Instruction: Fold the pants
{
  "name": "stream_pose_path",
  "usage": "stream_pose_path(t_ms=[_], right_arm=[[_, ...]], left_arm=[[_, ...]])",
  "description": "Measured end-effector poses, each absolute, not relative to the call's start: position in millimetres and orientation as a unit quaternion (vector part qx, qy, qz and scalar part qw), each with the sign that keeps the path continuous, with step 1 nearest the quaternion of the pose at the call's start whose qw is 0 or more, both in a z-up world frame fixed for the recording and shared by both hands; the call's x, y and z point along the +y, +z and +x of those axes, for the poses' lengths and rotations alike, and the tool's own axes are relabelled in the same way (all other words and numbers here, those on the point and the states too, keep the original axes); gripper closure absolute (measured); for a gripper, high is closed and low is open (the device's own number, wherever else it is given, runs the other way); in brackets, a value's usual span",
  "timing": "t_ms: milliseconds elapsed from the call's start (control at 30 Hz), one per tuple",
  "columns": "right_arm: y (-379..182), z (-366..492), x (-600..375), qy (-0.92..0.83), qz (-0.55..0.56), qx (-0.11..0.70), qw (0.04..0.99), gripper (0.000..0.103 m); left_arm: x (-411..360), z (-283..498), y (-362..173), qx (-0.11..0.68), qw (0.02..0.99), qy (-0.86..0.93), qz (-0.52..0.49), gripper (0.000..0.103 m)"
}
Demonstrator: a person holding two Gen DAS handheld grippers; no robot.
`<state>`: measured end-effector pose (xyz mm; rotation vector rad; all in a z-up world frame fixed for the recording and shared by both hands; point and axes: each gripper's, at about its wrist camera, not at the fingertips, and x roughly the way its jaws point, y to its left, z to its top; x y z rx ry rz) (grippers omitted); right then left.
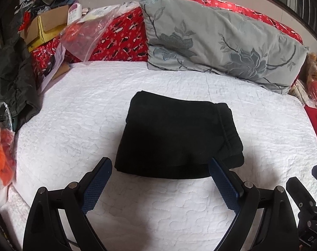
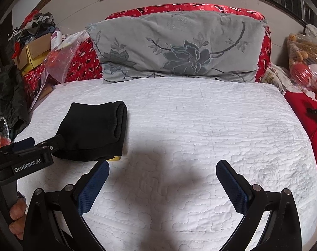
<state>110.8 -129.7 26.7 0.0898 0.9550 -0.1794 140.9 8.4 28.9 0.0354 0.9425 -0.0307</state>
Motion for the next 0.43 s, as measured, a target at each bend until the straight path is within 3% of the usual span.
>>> stream_pose_path(t_ms=[433], right_arm=[[26.8, 111.2, -132.0, -0.088, 0.043, 0.460, 0.882, 0.000]], left_arm=[[-0.2, 140.0, 32.1, 0.455, 0.890, -0.001, 0.028, 0.008]])
